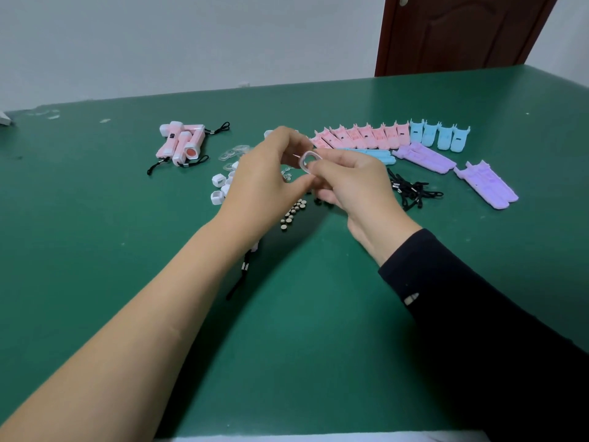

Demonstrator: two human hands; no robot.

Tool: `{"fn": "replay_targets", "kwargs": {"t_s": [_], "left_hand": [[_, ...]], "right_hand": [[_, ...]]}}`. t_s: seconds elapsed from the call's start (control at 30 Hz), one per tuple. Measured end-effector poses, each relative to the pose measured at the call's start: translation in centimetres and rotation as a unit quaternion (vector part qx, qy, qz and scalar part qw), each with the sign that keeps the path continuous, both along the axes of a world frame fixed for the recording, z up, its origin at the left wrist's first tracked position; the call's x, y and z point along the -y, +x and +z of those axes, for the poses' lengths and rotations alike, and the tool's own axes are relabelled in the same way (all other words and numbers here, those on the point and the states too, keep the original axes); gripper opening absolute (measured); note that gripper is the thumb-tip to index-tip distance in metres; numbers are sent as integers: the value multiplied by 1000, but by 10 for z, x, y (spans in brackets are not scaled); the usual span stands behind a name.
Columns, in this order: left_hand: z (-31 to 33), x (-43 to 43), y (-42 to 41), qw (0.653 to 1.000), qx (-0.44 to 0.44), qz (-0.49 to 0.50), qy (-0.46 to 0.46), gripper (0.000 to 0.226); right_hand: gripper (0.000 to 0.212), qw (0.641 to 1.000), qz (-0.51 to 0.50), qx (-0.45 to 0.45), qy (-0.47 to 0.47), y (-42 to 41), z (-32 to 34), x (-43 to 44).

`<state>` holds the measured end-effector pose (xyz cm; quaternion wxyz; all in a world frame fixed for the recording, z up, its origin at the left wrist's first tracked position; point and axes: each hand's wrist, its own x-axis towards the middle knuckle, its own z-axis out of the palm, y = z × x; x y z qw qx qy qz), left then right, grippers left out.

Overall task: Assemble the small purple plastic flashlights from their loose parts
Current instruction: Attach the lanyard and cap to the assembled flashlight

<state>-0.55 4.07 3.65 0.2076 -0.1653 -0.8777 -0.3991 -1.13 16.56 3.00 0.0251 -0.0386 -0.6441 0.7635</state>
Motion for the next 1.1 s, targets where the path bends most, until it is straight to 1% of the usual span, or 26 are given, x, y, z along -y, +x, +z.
{"fn": "replay_targets", "kwargs": {"t_s": [0.07,0.1,0.2,0.3,0.4,0.47,0.53,0.6,0.67,0.73,0.83,1.0,1.1], "left_hand": [[1,-2,0,998,56,-8,27,31],[2,-2,0,995,86,-10,49,29],[5,-2,0,977,167,-1,133,19],[7,1,-1,964,209,31,164,15],[6,7,-4,962,215,51,157,13],[6,12,-5,962,222,48,154,8],[7,16,-6,964,222,39,143,7],[8,18,-5,968,213,32,133,10],[8,17,-5,972,199,39,114,12],[8,14,-5,978,184,50,85,9],[7,10,-4,983,164,61,58,9],[10,12,-2,983,148,53,93,11],[10,12,0,984,139,31,109,11]], "right_hand": [[15,1000,-10,5,6,-2,1,-2],[14,1000,-7,9,14,-2,2,-4],[13,999,33,32,16,-3,3,-8],[20,994,79,68,-14,-2,4,-7],[7,985,138,91,-59,0,6,-6],[4,980,149,99,-81,1,7,-5],[5,980,142,103,-89,1,6,-4],[6,982,128,101,-93,1,3,-3],[8,984,116,96,-93,1,-1,-2],[7,985,105,95,-100,1,-4,0],[4,981,99,108,-130,0,-6,2],[6,951,131,156,-234,0,-1,4],[5,939,138,172,-263,1,-1,3]]}}
